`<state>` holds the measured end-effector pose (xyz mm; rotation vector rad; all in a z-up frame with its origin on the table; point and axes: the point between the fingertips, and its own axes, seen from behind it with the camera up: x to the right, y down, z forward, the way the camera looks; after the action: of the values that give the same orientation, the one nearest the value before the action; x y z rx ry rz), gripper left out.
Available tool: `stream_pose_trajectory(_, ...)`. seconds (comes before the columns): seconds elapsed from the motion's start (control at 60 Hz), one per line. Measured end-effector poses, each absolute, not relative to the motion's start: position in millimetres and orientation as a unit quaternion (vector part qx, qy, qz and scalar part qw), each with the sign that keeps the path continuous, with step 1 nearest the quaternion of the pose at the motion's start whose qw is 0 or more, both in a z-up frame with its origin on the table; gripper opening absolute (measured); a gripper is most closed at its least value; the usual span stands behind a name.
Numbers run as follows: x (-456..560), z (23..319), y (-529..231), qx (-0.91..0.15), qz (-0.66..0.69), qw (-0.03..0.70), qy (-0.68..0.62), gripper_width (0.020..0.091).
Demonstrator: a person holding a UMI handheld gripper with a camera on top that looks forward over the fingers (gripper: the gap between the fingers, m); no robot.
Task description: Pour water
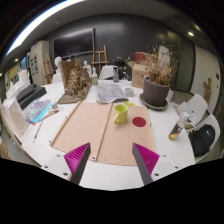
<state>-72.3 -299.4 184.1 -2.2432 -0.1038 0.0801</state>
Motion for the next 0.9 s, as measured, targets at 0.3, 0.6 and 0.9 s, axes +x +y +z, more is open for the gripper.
stream_pose_trajectory(0.3,58,152,-286,-0.893,-0.003,0.450,0.008,0.0856)
stream_pose_trajectory(0.6,237,103,-229,-0.867,-0.053,0.494,0.034,0.0860)
stream_pose_trajectory(0.9,289,61,-132,-0.858,-0.006,0.514,0.016,0.0840)
